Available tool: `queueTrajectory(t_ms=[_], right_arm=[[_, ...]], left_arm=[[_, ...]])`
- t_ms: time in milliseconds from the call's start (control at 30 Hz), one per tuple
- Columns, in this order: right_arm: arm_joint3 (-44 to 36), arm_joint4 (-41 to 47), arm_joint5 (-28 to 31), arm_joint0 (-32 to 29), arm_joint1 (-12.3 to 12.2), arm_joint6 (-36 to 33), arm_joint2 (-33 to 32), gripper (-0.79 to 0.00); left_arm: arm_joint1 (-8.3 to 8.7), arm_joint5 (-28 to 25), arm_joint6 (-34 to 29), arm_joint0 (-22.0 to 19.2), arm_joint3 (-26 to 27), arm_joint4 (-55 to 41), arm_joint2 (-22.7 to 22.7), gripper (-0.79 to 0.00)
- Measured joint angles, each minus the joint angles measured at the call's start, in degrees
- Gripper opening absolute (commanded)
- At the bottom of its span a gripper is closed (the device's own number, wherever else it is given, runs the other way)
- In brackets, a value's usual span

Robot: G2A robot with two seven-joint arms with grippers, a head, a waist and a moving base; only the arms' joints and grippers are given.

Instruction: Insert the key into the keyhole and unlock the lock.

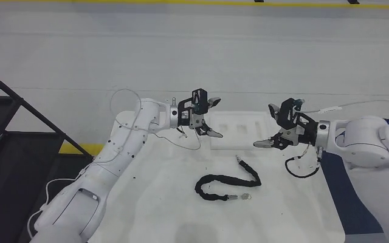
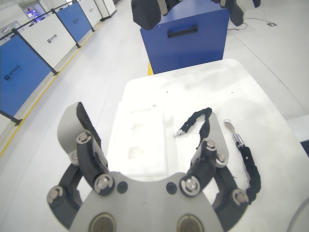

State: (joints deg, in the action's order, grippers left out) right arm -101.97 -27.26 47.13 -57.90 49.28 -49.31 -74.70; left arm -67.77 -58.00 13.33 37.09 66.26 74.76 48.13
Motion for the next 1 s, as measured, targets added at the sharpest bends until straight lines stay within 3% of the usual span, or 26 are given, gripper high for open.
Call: queueTrajectory(t_ms=[333,533,1000], right_arm=[[6.86,2.87,2.85,10.48,0.5,-2.15,5.01,0.0],[8.89,4.16,3.04,12.74,0.55,-2.39,6.79,0.0],[11.37,5.53,4.21,13.65,0.4,-1.69,8.22,0.0]], left_arm=[[5.14,0.0,-13.5,-7.62,0.44,-19.36,-4.08,0.0],[7.44,0.0,-19.9,-9.66,2.21,-24.62,-5.22,0.0],[10.18,0.0,-23.47,-9.85,4.57,-33.09,-8.59,0.0]])
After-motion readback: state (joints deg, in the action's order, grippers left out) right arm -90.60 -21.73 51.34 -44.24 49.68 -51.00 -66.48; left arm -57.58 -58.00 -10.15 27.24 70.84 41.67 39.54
